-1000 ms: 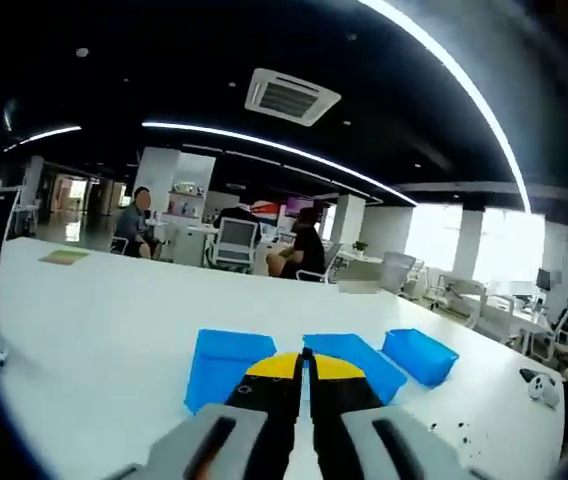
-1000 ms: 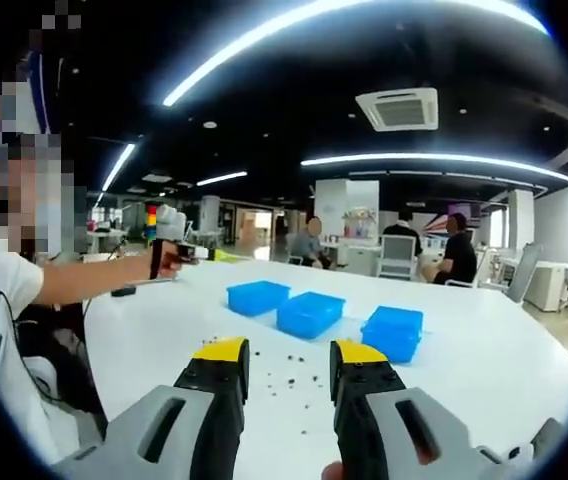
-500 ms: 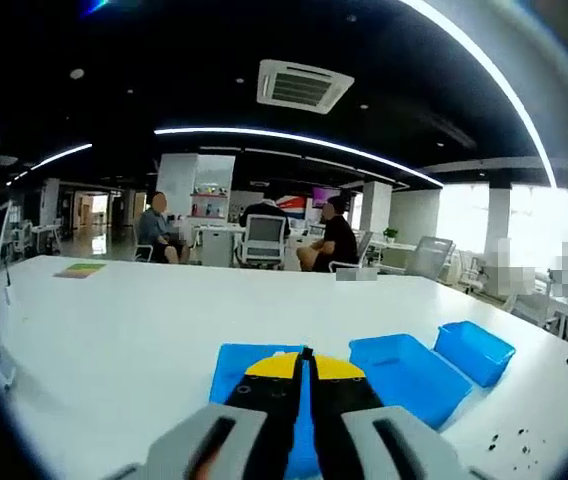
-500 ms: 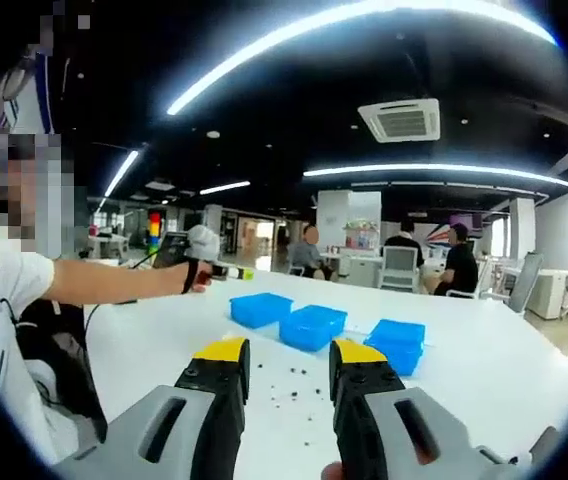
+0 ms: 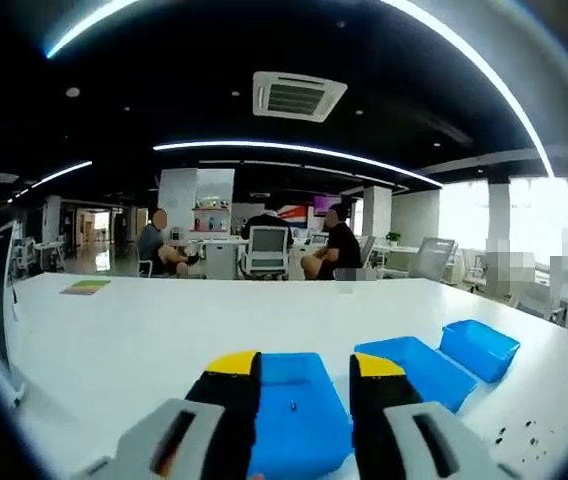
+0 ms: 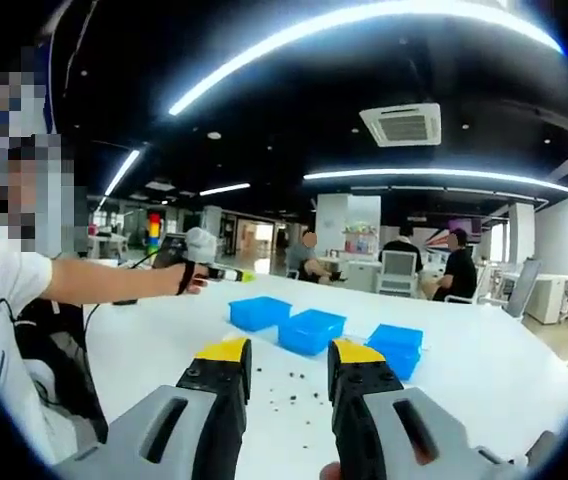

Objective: Pick up the resistors one by one and place each resistor into its matching bin, sorting the parts by color and model until every resistor is separated into the correct bin for its type

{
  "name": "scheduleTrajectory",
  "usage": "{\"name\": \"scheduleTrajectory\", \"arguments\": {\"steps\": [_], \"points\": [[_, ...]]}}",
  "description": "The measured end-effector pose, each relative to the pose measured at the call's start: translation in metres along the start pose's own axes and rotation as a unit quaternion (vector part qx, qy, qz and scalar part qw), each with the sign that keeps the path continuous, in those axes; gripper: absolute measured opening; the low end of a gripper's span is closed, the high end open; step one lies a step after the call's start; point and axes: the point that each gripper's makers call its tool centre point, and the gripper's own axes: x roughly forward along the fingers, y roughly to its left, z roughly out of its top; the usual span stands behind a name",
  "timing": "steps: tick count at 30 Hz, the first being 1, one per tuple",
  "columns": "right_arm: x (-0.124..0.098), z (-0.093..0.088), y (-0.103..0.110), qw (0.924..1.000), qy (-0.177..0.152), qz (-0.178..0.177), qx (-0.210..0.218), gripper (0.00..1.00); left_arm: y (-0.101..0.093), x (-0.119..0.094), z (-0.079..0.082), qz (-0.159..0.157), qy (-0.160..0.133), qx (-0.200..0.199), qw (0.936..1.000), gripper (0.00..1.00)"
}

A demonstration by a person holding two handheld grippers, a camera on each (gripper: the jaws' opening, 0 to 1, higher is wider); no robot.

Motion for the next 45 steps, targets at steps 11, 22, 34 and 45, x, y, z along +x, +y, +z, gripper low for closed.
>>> {"name": "scheduleTrajectory", "arguments": {"steps": [11,22,34,45], "points": [[0.001,-0.001,-0.003,1.0,-0.003,-0.002,0.004,0.33,-0.04,-0.074,0.036,-0.073,-0.054,0.001,0.9959,0.41],[0.004,-0.002,-0.002,1.0,-0.001,0.001,0.006,0.33,-0.058,-0.163,0.036,-0.122,-0.084,-0.028,0.9885,0.35],[0.005,-0.004,-0.001,1.0,0.0,0.002,0.008,0.33,-0.061,-0.219,-0.017,-0.13,-0.097,-0.052,0.9854,0.4],[0.005,-0.007,-0.002,0.9999,0.004,0.001,0.011,0.33,-0.074,-0.233,-0.04,-0.137,-0.063,-0.014,0.9884,0.41]]}}
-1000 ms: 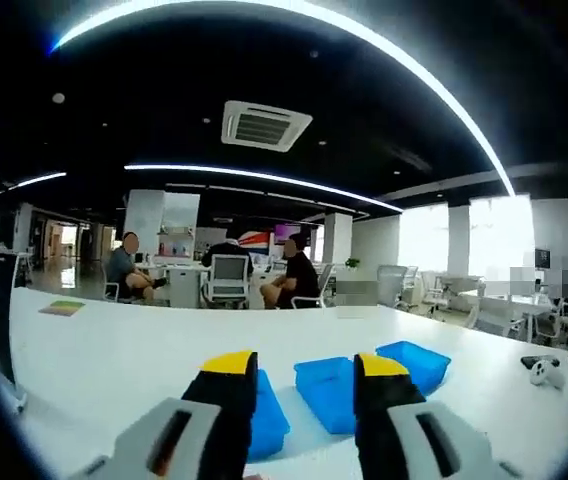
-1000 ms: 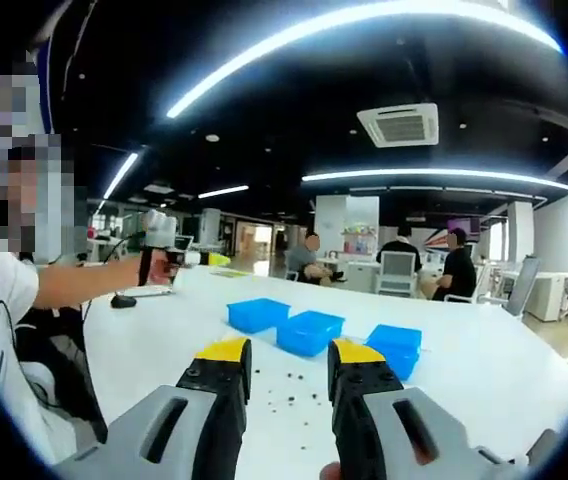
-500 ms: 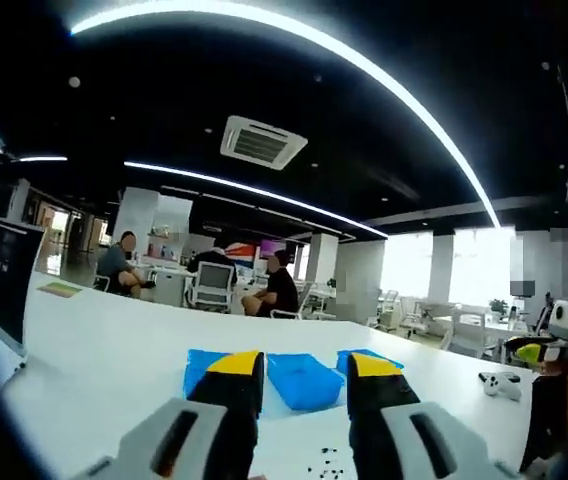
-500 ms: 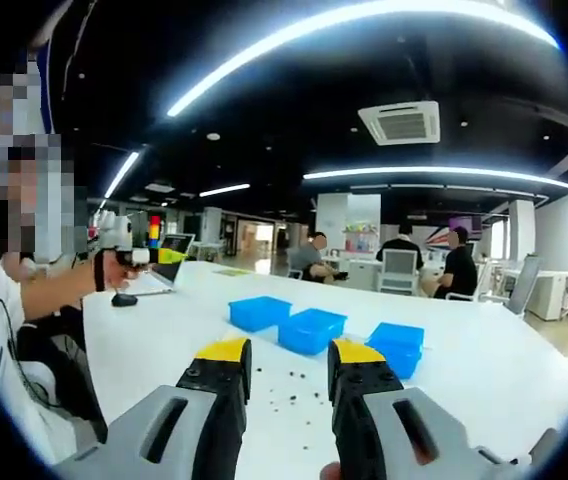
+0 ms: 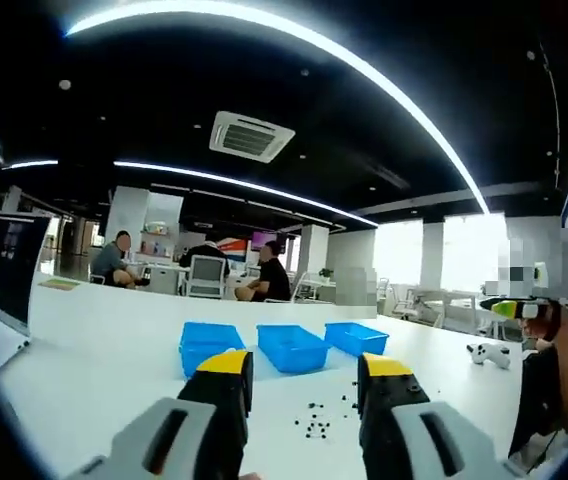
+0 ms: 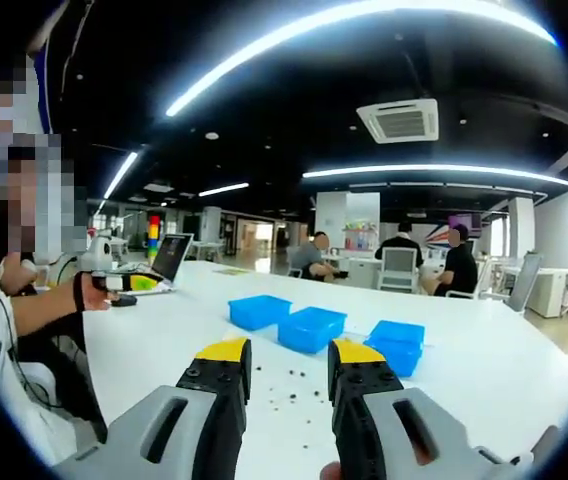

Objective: Pick up the resistors one by one and place each resistor into its matching bin, sorting the parts by color and model until every resistor is separated into the correct bin for its type

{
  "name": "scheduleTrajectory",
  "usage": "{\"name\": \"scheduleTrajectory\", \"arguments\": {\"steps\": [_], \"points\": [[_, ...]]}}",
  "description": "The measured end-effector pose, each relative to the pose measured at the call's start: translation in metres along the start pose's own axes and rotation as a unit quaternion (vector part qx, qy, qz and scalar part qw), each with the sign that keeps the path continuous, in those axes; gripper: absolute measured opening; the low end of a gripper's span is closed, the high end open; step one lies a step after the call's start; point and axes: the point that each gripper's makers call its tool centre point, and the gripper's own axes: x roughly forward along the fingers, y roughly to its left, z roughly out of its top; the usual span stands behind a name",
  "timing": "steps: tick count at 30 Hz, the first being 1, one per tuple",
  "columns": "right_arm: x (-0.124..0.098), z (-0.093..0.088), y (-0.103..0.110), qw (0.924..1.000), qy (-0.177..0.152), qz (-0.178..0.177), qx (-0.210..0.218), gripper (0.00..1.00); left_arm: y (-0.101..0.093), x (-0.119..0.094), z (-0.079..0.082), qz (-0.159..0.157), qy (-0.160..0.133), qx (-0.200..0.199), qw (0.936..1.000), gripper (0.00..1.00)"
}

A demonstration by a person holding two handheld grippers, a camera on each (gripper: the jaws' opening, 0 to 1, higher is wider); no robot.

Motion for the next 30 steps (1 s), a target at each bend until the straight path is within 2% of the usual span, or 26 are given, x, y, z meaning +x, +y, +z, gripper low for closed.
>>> {"name": "scheduleTrajectory", "arguments": {"steps": [2,3,5,7,8,9,11,15,16,17,18,20,22,24,25,27,28,30], "points": [[0.0,0.0,0.0,1.0,0.001,0.0,-0.001,0.33,0.006,0.005,0.001,0.013,0.004,0.023,0.9996,0.38],[0.0,-0.001,0.0,1.0,0.001,0.0,-0.001,0.33,0.007,0.008,0.0,0.012,0.011,0.018,0.9997,0.37],[-0.001,0.0,0.0,1.0,0.001,0.0,-0.002,0.33,0.005,0.015,-0.001,-0.003,0.027,-0.009,0.9996,0.36],[-0.001,0.0,0.0,1.0,0.001,0.0,-0.002,0.33,0.003,0.022,-0.002,-0.011,0.04,-0.003,0.9992,0.36],[-0.002,0.0,-0.001,1.0,0.001,-0.001,-0.001,0.33,0.0,0.028,-0.007,-0.018,0.062,0.014,0.9978,0.36],[-0.002,0.0,-0.002,1.0,0.001,-0.002,-0.002,0.33,0.001,0.033,-0.011,-0.018,0.082,0.031,0.9959,0.33],[-0.003,-0.001,-0.003,1.0,0.001,-0.002,-0.001,0.33,-0.002,0.043,-0.012,-0.025,0.093,0.072,0.9928,0.3],[-0.003,-0.001,-0.004,1.0,0.002,-0.002,-0.001,0.33,-0.018,0.064,-0.023,-0.075,0.146,0.092,0.9821,0.33],[-0.003,-0.001,-0.005,1.0,0.002,-0.002,-0.001,0.33,-0.022,0.072,-0.026,-0.084,0.159,0.112,0.9772,0.33],[-0.003,-0.001,-0.005,1.0,0.002,-0.003,-0.001,0.33,-0.024,0.08,-0.025,-0.091,0.159,0.127,0.9747,0.32],[-0.003,-0.002,-0.006,1.0,0.003,-0.004,-0.001,0.33,-0.026,0.086,-0.027,-0.091,0.169,0.126,0.9733,0.31],[-0.004,-0.001,-0.007,1.0,0.003,-0.005,-0.001,0.33,-0.034,0.097,-0.035,-0.111,0.197,0.116,0.9673,0.3],[-0.005,0.0,-0.007,1.0,0.001,-0.006,-0.001,0.33,-0.038,0.108,-0.039,-0.113,0.21,0.112,0.9648,0.3],[-0.005,0.0,-0.008,1.0,0.0,-0.006,-0.002,0.33,-0.044,0.114,-0.053,-0.125,0.256,0.109,0.9523,0.3],[-0.006,0.001,-0.008,1.0,0.0,-0.006,-0.002,0.33,-0.044,0.118,-0.059,-0.121,0.278,0.108,0.9468,0.3],[-0.006,0.001,-0.008,1.0,0.0,-0.006,-0.002,0.33,-0.055,0.125,-0.072,-0.143,0.316,0.122,0.93,0.3],[-0.007,0.001,-0.009,1.0,0.0,-0.007,-0.002,0.33,-0.056,0.128,-0.074,-0.142,0.322,0.121,0.9284,0.3],[-0.008,0.001,-0.01,1.0,-0.001,-0.009,-0.002,0.33,-0.065,0.135,-0.085,-0.158,0.352,0.124,0.9143,0.3]]}}
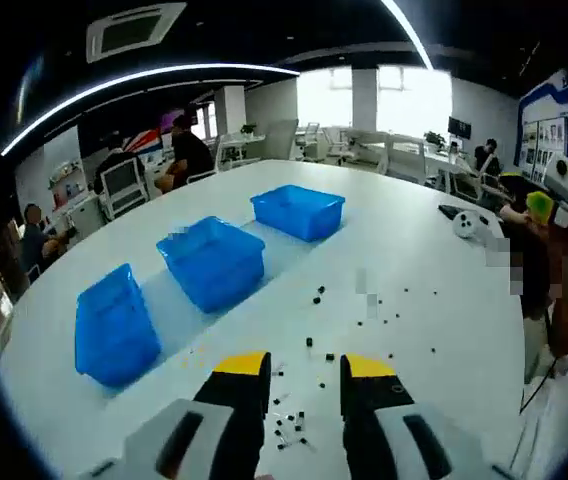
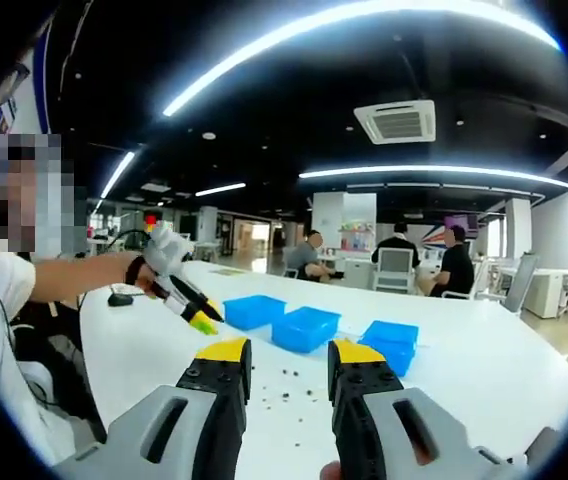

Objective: Pick up the resistors one by one and place each resistor into its matching bin, sorting the parts by color and model until every resistor is separated into the correct bin for its type

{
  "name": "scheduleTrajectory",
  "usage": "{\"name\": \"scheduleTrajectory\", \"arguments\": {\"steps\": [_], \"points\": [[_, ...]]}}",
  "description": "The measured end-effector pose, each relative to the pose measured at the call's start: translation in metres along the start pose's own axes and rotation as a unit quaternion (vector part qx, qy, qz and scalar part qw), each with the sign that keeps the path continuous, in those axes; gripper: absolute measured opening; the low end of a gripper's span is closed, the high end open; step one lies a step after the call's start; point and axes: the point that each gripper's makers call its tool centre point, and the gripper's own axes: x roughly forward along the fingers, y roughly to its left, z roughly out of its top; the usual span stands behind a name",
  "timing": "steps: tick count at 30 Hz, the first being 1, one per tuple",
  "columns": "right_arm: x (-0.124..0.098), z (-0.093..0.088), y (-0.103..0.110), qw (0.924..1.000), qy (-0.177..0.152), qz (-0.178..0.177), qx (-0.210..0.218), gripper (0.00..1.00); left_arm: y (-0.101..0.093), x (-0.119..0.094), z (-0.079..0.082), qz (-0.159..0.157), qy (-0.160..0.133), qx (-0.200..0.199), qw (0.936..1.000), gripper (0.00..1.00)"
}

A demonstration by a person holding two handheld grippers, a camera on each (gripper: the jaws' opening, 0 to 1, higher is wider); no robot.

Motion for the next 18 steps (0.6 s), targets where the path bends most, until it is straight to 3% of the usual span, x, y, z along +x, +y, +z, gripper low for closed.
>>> {"name": "scheduleTrajectory", "arguments": {"steps": [6,12,18], "points": [[-0.001,-0.001,-0.003,0.9998,0.004,-0.011,-0.014,0.33,0.005,0.036,0.002,-0.009,0.041,-0.008,0.9991,0.29],[-0.003,0.006,-0.003,0.9993,-0.005,-0.025,-0.028,0.32,0.007,0.065,-0.012,-0.015,0.08,-0.013,0.9966,0.25],[-0.003,0.006,-0.007,0.9992,-0.006,-0.029,-0.027,0.32,0.004,0.078,-0.017,-0.03,0.1,-0.023,0.9943,0.23]]}}
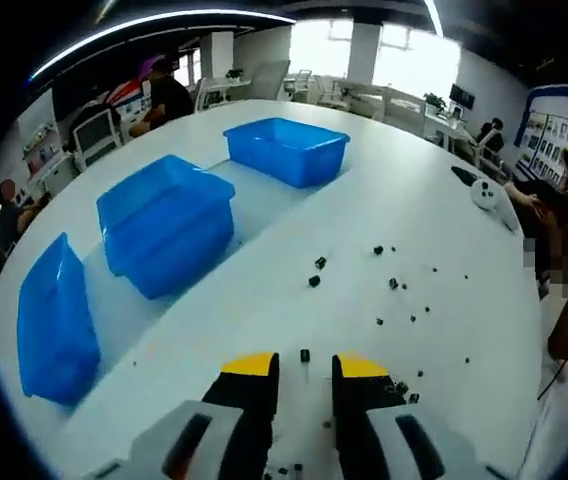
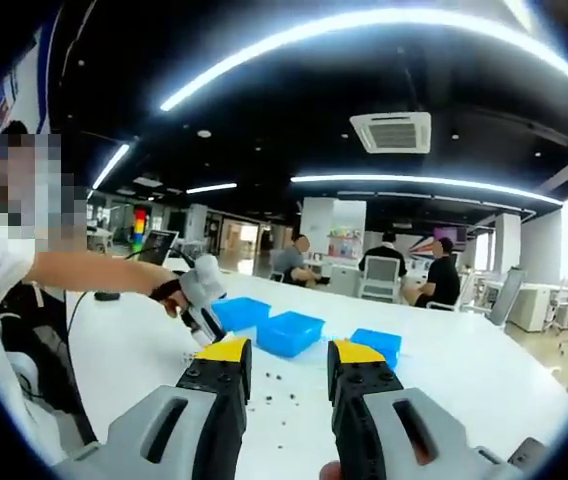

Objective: Pick up the resistors one by one and place each resistor into its matching bin, sorting the parts by color and model until every resistor is separated into the correct bin for its type

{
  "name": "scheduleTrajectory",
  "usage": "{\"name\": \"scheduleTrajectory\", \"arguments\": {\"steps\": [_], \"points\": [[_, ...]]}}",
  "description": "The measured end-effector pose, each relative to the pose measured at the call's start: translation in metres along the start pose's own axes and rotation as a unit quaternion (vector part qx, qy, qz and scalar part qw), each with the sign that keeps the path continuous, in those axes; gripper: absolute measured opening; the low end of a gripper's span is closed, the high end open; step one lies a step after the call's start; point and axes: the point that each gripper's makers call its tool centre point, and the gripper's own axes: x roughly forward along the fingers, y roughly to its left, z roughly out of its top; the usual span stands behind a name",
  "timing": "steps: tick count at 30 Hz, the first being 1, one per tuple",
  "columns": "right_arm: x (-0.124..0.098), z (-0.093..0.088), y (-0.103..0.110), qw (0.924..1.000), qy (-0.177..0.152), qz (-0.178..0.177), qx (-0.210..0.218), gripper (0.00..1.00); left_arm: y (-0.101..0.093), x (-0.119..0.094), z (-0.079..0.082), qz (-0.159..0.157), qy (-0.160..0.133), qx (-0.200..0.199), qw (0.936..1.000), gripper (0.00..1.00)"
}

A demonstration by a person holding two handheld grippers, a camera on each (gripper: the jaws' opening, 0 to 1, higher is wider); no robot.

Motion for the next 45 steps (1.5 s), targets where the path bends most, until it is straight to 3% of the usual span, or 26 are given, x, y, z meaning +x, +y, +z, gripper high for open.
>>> {"name": "scheduleTrajectory", "arguments": {"steps": [4,7,11,21,27,32,39,41,45], "points": [[0.001,0.001,-0.001,1.0,-0.001,-0.002,-0.001,0.32,0.004,0.007,-0.004,-0.002,0.016,-0.004,0.9999,0.22],[0.0,0.002,0.0,1.0,-0.004,-0.002,-0.002,0.32,0.008,0.007,0.0,-0.001,0.012,-0.011,0.9999,0.18],[0.001,0.002,-0.001,1.0,-0.003,-0.004,-0.002,0.32,0.008,0.007,0.001,0.003,0.015,-0.009,0.9998,0.07],[0.0,0.005,-0.001,1.0,-0.002,-0.002,-0.005,0.32,0.017,0.001,0.004,0.017,0.009,-0.02,0.9996,0.06],[-0.001,0.006,-0.001,1.0,-0.002,-0.003,-0.008,0.32,0.024,-0.032,0.029,0.017,-0.066,-0.047,0.9965,0.06],[0.0,0.006,0.001,1.0,-0.001,0.0,-0.009,0.32,0.025,-0.072,0.038,0.034,-0.13,-0.051,0.9896,0.06],[0.001,0.005,0.003,1.0,0.0,0.002,-0.008,0.32,-0.003,-0.143,0.025,0.053,-0.235,-0.023,0.9703,0.06],[0.002,0.004,0.003,1.0,0.001,0.002,-0.008,0.32,-0.011,-0.16,0.02,0.057,-0.266,-0.023,0.962,0.06],[0.004,0.001,0.004,1.0,0.005,0.003,-0.006,0.32,-0.016,-0.191,0.001,0.106,-0.304,0.0,0.9467,0.06]]}}
